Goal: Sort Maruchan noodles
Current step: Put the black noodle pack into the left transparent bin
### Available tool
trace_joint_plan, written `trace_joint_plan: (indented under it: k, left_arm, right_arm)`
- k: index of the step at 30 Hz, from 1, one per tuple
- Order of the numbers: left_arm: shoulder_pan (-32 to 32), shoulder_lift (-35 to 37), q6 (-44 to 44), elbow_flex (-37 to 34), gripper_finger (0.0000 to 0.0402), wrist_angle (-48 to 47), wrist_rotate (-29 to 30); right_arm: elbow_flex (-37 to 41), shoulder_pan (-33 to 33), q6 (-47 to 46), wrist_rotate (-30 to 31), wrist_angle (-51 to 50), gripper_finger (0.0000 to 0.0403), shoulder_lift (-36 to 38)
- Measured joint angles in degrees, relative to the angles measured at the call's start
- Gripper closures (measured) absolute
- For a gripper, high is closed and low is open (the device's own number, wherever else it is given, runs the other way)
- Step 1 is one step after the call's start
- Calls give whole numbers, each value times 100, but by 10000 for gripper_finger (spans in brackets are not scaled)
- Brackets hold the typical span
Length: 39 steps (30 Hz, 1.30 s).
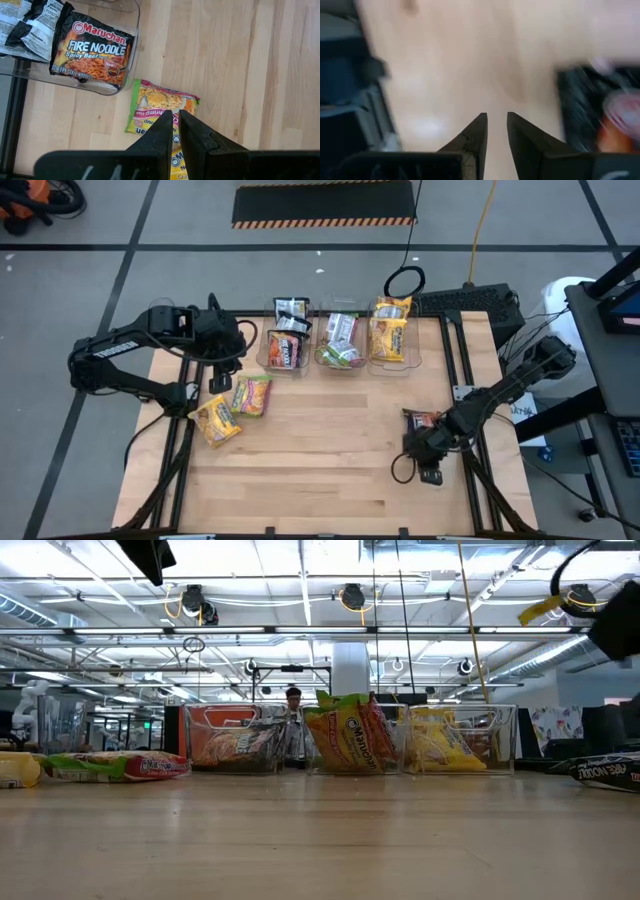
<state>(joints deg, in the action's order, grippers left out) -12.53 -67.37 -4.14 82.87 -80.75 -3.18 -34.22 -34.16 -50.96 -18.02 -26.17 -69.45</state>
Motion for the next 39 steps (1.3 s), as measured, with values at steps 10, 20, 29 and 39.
trace_joint_plan:
  k: [10, 20, 29, 39]
  left_arm:
    - [0, 0, 45, 0, 364, 2, 0]
    - [0, 0, 173, 0, 364, 2, 2]
    - [2, 0, 149, 0, 364, 0, 2]
    - [2, 0, 141, 0, 364, 0, 2]
  right_arm:
    - [16, 43, 513, 489, 1506, 339, 0]
    - [667, 69, -887, 732, 1412, 339, 4]
    - [787, 71, -1411, 596, 2072, 339, 4]
    - [786, 89, -953, 1833, 4258, 339, 4]
